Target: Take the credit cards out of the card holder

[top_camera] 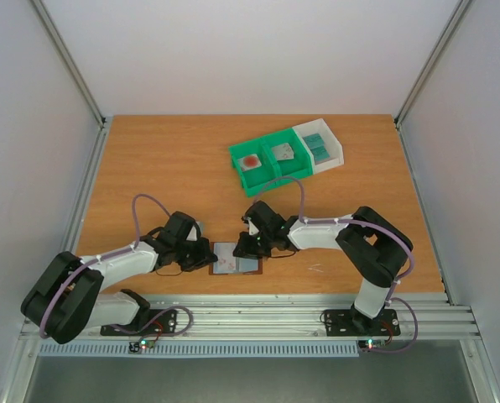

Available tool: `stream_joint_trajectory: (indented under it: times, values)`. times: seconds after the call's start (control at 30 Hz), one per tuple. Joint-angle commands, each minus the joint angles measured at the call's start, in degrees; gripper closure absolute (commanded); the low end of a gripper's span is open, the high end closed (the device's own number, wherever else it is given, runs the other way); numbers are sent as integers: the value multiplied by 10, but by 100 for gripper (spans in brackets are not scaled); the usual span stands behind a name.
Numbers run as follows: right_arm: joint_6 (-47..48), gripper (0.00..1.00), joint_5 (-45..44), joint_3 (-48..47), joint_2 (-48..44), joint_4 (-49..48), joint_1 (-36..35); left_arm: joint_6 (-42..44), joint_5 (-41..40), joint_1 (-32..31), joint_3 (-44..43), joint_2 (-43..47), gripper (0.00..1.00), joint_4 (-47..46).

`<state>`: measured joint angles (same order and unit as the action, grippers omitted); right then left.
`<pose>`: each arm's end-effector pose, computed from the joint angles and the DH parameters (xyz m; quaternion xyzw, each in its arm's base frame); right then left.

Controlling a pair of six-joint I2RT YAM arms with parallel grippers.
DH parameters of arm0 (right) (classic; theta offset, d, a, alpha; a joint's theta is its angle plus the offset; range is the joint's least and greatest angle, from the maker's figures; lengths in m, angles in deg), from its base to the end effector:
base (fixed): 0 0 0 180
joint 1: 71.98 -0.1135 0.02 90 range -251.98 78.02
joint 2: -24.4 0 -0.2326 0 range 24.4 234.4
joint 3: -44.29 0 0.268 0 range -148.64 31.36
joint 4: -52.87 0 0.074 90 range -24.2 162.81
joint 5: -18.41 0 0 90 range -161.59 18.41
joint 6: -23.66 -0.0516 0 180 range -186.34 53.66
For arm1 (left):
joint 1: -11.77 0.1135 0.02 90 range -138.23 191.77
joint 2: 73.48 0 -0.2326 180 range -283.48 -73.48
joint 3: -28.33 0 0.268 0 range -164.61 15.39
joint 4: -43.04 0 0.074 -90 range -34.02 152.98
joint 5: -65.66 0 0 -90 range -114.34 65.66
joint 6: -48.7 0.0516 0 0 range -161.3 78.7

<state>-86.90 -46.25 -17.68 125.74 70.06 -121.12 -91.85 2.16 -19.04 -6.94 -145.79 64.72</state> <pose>0.2053 0.2711 0.0709 -0.2918 0.8899 0.3328 0.1103 0.1820 -0.1353 0.0710 -0.0998 0.9341 -0.3384 0.0551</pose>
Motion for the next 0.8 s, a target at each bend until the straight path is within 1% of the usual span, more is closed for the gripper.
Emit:
stream_joint_trajectory:
  times: [0.0, 0.1, 0.5, 0.77]
  values:
    - [-7, 86, 13, 12, 8, -36, -5, 7, -9, 1, 11, -5, 100, -9]
    - [-11, 88, 23, 16, 11, -60, -5, 8, -10, 1, 13, 0, 100, -4]
    - [-26, 99, 39, 33, -2, -108, -4, 12, -19, 1, 16, 4, 99, 3]
    - [-21, 99, 26, 47, -23, -105, 2, 8, -22, 1, 18, 6, 100, 4]
